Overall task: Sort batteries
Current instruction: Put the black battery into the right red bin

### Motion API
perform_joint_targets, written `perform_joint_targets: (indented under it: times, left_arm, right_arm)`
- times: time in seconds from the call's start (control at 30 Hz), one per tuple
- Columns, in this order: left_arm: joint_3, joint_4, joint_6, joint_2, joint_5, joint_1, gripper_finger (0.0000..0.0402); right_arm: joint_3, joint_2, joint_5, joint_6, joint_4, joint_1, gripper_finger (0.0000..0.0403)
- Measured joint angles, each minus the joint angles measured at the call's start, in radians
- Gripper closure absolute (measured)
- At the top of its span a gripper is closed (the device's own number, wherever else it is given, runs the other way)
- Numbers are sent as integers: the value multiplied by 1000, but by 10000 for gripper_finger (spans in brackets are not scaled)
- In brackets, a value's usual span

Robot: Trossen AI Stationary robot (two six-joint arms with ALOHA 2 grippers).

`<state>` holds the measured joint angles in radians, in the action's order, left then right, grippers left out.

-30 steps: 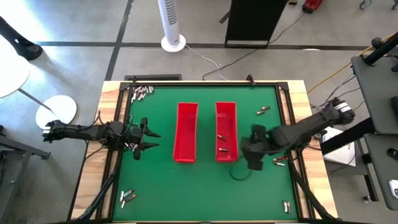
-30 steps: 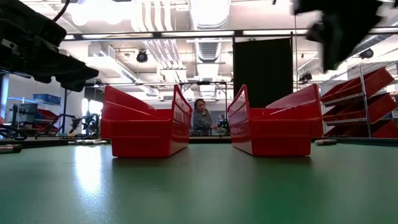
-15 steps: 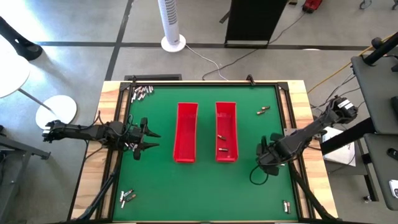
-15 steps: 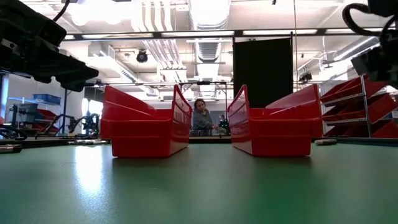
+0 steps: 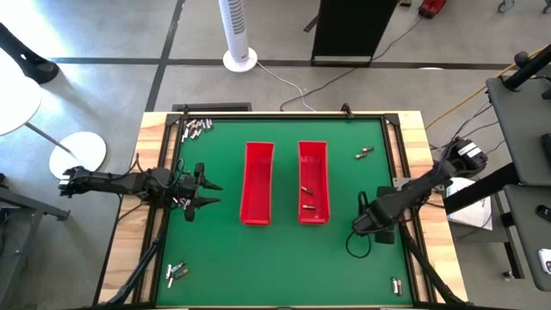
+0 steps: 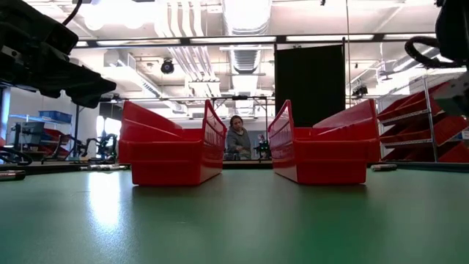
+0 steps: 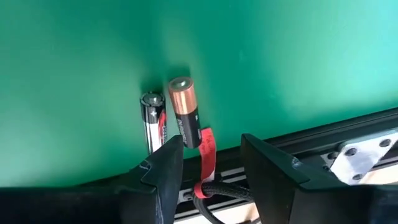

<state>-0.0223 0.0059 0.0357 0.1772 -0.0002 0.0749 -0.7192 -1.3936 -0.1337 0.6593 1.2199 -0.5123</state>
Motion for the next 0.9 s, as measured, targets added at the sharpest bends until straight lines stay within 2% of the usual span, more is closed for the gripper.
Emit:
perform_joint_targets:
  times: [0.47, 0.73, 0.9]
  left_arm:
    - [0, 0, 0, 0, 0, 0, 247]
    - [0, 0, 0, 0, 0, 0, 247]
    - [0, 0, 0, 0, 0, 0, 247]
  right_arm:
    - [70, -10, -68, -79, -75, 75, 260]
    - [88, -11, -72, -83, -85, 75, 250]
    - [88, -11, -47, -101, -125, 75, 258]
